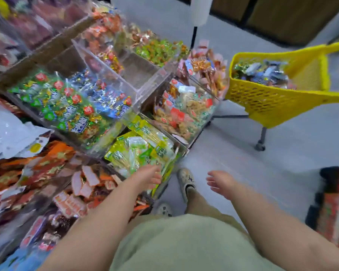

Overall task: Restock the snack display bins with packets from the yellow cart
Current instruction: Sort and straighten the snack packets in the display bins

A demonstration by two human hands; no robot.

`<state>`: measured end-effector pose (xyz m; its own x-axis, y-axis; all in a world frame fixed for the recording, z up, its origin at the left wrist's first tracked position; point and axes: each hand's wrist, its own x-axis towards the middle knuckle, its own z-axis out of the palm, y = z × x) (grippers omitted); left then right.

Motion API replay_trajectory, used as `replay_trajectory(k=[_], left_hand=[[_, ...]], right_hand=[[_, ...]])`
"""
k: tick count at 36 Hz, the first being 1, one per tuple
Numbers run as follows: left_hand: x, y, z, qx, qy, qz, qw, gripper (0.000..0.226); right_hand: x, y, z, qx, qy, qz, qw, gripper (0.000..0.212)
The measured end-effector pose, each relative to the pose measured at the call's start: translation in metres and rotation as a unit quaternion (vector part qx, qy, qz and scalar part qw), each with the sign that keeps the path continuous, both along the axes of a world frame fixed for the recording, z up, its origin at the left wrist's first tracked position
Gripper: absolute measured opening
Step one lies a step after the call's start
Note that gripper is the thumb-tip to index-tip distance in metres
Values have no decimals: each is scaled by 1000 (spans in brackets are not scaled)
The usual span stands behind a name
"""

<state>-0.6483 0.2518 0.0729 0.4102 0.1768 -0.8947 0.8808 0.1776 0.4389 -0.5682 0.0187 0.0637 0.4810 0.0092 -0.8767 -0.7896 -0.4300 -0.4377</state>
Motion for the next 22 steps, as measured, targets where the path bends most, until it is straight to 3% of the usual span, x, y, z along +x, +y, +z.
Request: replay_trajectory(k=[7, 11, 13, 22], left_hand=[[-23, -54, -50, -6, 103, -96, 990, 22], [-16, -85, -60, 28, 120, -176, 977, 12], [-6, -102, -61, 35, 120, -219, 968, 13], [63, -157, -51, 68, 100, -304, 945, 26]], right_hand=[[-93, -135, -28, -69, 70, -151, 984, 25], [-138, -181, -36, -94, 96, -228, 964, 10], [-152, -198, -42, -84, 102, -264, 955, 15], [-123, -271, -49, -66, 125, -300, 943, 11]])
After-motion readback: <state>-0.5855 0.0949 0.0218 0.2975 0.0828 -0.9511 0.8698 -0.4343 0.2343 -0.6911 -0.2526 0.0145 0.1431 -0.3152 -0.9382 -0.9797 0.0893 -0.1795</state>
